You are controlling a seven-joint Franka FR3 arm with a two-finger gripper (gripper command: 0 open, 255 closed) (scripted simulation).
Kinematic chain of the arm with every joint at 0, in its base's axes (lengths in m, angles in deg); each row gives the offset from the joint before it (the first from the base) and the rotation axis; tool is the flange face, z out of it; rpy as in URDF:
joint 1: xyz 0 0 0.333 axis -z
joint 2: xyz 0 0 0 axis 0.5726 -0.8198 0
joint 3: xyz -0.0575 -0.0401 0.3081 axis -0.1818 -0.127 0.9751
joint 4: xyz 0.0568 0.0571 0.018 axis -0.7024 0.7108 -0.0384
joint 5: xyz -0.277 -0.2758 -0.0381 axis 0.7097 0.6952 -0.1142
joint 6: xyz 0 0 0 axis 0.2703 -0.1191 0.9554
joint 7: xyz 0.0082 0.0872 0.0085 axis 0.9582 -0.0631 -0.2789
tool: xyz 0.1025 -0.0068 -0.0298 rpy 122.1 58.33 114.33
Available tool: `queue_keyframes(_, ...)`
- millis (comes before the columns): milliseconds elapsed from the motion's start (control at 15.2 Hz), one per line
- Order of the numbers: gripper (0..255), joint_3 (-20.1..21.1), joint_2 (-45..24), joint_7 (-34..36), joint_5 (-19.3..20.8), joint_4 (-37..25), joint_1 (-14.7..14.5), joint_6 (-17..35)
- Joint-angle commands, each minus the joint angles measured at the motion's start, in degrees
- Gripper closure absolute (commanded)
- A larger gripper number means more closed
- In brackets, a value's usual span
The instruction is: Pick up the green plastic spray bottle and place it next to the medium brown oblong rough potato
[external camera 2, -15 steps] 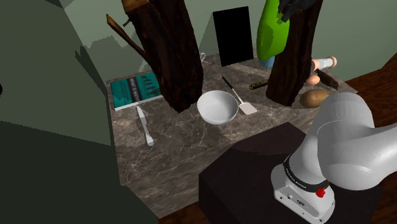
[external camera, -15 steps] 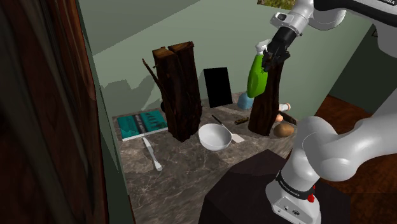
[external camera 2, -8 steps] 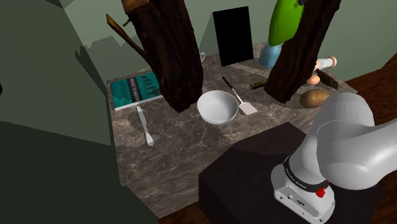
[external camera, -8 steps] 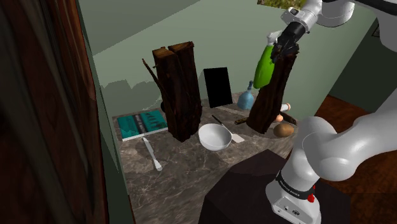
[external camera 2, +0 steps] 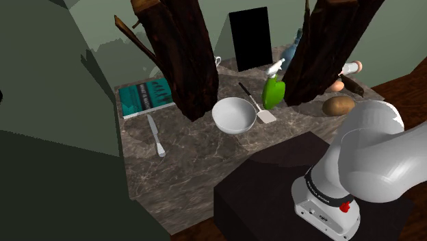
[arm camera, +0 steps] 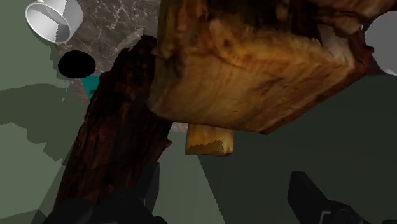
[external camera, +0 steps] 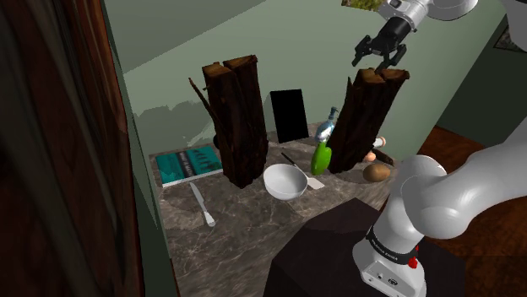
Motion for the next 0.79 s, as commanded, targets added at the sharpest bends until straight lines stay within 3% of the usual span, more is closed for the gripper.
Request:
queue_keyframes(0,0,2.2,0.3,0.7,1.5,1.4,1.1,1.0)
queue_keyframes(330,0,3.8,2.1,1.1,1.7,7.4,2.5,5.2)
queue_keyframes(726,0,3.8,2.1,1.1,1.7,7.4,2.5,5.2)
